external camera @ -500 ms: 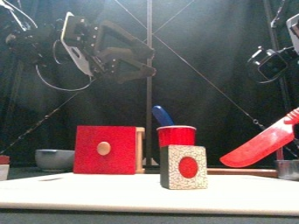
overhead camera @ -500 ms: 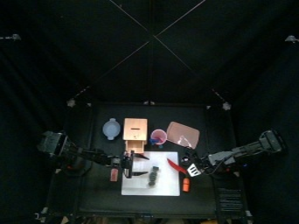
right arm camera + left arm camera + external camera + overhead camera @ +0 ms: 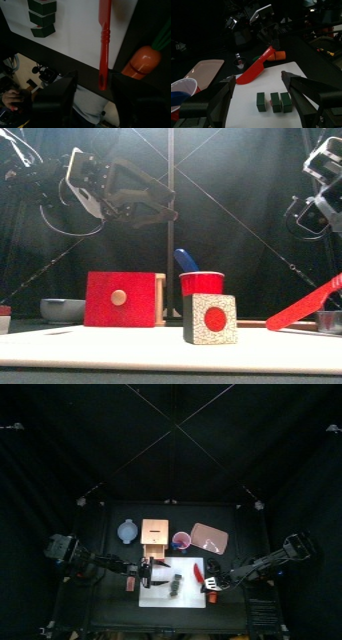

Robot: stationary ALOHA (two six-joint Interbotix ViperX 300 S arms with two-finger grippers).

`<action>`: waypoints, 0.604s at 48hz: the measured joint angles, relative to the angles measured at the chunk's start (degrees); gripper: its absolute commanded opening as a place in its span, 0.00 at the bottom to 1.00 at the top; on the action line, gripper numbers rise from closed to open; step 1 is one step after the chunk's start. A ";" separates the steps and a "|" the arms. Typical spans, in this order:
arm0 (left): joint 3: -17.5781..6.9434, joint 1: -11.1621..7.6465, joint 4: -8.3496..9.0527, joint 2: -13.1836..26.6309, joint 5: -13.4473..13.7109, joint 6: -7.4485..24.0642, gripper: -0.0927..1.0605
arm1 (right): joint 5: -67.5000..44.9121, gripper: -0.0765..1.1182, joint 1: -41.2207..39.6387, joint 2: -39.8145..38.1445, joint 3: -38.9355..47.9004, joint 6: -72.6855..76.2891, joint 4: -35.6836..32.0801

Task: Place sushi on board then cut the sushi with the knife then place the pieces on the plate
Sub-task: Place the 4 sushi pieces on the plate

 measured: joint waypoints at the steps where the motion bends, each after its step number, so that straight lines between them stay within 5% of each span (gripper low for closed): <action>1: 0.00 0.00 0.09 0.00 0.00 0.00 0.97 | -0.09 0.90 0.00 0.18 -0.18 -0.09 -0.18; 17: -0.09 -0.26 0.00 0.00 0.00 0.00 0.97 | 0.09 0.90 1.23 9.67 -4.39 -0.97 -8.44; 29: 0.00 -0.44 0.00 0.00 0.00 0.00 0.97 | 13.10 0.90 3.78 10.90 -8.96 -9.23 -20.92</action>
